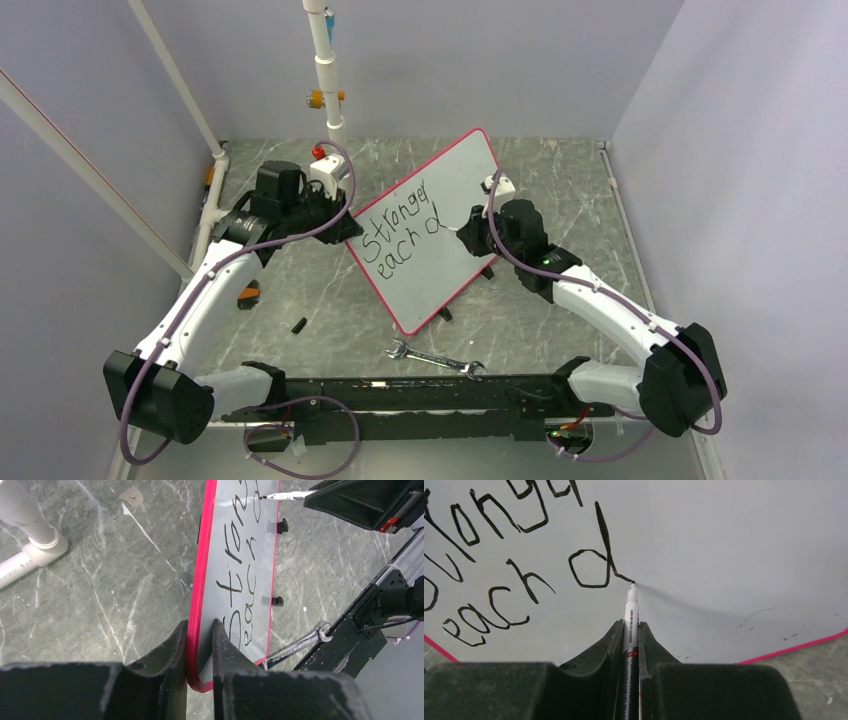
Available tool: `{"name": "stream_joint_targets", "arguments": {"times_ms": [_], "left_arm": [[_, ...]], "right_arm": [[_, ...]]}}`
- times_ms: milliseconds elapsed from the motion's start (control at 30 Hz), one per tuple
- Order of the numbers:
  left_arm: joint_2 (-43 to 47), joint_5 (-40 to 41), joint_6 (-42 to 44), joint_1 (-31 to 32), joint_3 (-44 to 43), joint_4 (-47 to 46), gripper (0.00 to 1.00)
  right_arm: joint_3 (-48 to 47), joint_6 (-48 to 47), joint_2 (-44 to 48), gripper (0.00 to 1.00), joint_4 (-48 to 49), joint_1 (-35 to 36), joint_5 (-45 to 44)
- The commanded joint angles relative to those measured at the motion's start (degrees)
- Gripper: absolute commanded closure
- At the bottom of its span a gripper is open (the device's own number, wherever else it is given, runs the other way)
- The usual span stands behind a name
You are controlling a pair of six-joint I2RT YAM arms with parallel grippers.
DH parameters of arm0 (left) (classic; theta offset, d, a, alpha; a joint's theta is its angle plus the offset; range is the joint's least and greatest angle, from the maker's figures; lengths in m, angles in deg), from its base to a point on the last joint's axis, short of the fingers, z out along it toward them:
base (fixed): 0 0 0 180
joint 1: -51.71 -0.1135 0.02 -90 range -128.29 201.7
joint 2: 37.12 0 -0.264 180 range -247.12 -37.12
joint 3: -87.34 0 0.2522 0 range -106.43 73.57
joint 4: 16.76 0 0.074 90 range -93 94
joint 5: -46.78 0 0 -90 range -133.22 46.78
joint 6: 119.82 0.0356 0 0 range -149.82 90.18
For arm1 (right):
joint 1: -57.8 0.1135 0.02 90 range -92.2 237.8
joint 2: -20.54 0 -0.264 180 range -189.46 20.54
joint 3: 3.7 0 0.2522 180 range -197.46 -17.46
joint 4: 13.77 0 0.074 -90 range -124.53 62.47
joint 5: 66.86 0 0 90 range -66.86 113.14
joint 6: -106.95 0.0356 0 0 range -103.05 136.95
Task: Write a sentence on the whiteboard
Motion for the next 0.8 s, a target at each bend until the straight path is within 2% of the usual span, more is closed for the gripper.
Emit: {"name": "stream_joint_targets", "arguments": {"times_ms": [0, 233, 767], "left_arm": [[1.04, 8.60, 6.50, -0.45, -0.42, -2.11, 1.00], [0.52, 8.73, 6.49, -0.40, -0.28, -2.16, 1.00], [0.57, 9.19, 6.76, -0.43, -0.38, -1.86, 1.00]], "right_arm": [[-2.97, -2.27, 3.23, 1.00, -1.66, -0.17, -4.35], [-5.59, -3.10, 4.21, 1.00, -0.36, -0.60, -7.10], [-3.43, -2.63, 4.36, 1.00, 4.64, -4.49, -1.52]]}}
